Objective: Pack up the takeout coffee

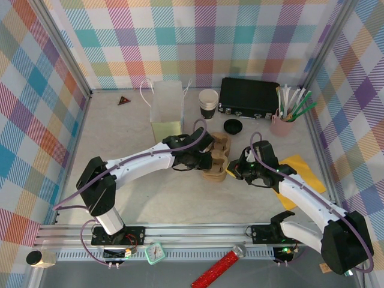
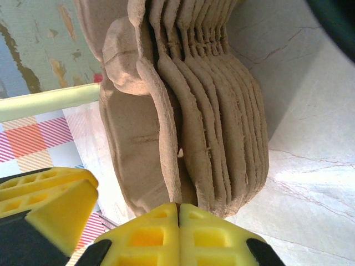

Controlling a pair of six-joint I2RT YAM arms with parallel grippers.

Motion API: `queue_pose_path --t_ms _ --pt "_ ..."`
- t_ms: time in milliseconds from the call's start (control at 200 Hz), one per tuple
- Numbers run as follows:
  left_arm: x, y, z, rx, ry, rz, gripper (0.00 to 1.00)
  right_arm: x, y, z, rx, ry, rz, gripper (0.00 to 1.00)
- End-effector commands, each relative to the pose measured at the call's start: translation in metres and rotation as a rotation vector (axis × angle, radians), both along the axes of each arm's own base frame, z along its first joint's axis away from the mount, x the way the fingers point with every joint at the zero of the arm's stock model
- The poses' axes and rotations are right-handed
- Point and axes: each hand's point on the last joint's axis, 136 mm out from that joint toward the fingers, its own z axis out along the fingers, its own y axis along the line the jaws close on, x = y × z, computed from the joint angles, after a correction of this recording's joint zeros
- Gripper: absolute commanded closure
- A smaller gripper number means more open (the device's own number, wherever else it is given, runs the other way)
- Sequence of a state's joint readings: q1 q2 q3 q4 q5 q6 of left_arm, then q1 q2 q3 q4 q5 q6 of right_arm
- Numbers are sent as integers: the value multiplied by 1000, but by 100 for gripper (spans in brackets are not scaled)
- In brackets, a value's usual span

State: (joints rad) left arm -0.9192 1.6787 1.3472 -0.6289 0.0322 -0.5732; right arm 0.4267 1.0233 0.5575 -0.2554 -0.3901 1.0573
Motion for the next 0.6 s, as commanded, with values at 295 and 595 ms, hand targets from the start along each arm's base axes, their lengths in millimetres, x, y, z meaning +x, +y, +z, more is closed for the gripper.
queue_pose_path --t_ms 295,595 --pt "3 16 -9 -21 111 145 77 3 3 20 16 -62 19 100" --pt "5 21 -24 -10 177 202 75 0 3 17 18 -58 25 100"
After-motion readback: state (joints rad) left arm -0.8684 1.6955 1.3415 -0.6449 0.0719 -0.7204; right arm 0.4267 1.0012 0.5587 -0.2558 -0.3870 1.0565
